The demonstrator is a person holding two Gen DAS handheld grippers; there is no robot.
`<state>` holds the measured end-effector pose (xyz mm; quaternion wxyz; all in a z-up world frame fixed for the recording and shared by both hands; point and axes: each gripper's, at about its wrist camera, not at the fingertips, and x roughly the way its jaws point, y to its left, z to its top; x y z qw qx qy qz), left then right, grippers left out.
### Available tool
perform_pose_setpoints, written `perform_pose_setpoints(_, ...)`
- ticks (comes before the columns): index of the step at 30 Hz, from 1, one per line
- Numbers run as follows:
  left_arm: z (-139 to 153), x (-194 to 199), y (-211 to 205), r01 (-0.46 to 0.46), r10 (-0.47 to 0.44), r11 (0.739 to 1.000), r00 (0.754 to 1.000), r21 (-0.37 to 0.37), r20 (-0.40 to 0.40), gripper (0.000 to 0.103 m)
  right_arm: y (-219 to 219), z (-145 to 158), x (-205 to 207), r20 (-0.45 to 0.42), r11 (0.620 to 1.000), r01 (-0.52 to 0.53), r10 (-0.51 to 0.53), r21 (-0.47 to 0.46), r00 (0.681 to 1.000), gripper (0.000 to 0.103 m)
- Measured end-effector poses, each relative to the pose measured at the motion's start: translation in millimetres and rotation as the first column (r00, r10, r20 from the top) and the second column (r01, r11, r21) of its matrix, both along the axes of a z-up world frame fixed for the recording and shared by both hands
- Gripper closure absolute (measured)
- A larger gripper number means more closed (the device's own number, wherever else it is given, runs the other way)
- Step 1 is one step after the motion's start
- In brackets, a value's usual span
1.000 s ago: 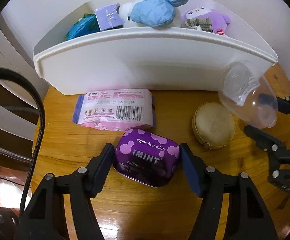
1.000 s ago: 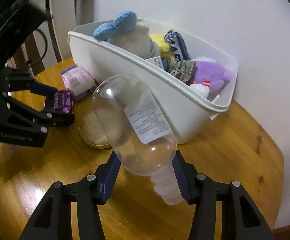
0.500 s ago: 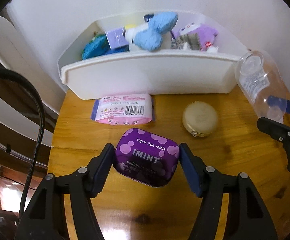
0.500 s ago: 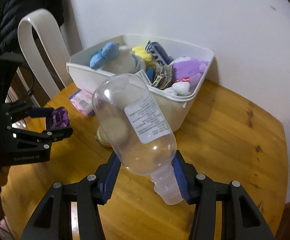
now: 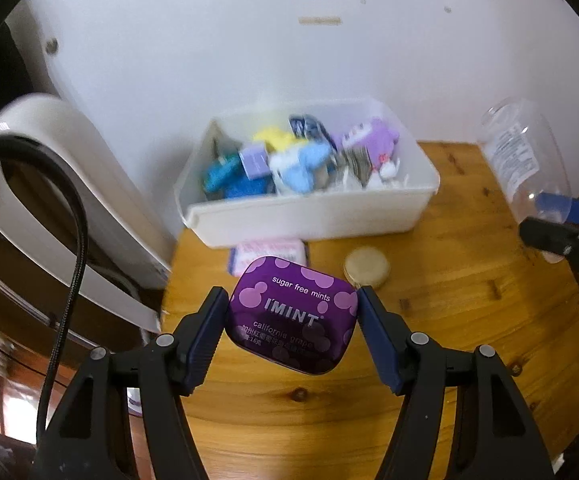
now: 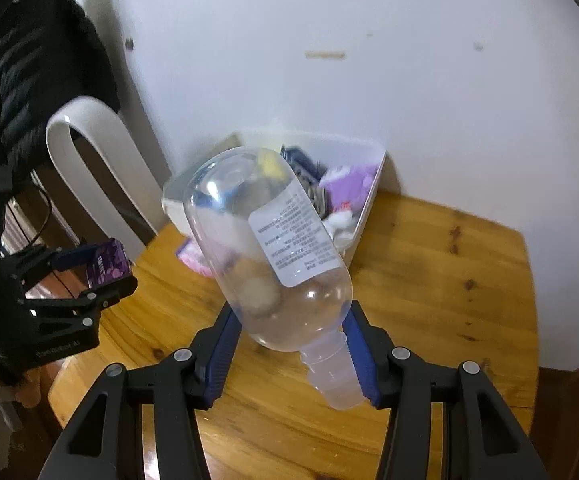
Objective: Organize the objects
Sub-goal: 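Carry the mint tin and clear bottle up over the white tray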
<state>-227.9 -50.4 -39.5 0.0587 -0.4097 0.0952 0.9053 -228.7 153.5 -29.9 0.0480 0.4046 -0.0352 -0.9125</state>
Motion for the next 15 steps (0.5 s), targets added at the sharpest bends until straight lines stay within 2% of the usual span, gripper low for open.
perform_pose_setpoints(9, 75, -2, -13, 0.007, -0.015, 0.998, 0.991, -0.059, -0.136, 0.034, -7, 95, -8, -0.069, 0.999, 0.039, -0.038, 0.019, 0.997, 0.05)
perform_pose_setpoints(15, 117, -21, -15, -0.006, -0.022, 0.992, 0.976, -0.128, -0.217, 0.034, -14, 152, -39, -0.073, 0.999, 0.051, -0.051, -0.007, 0.996, 0.05)
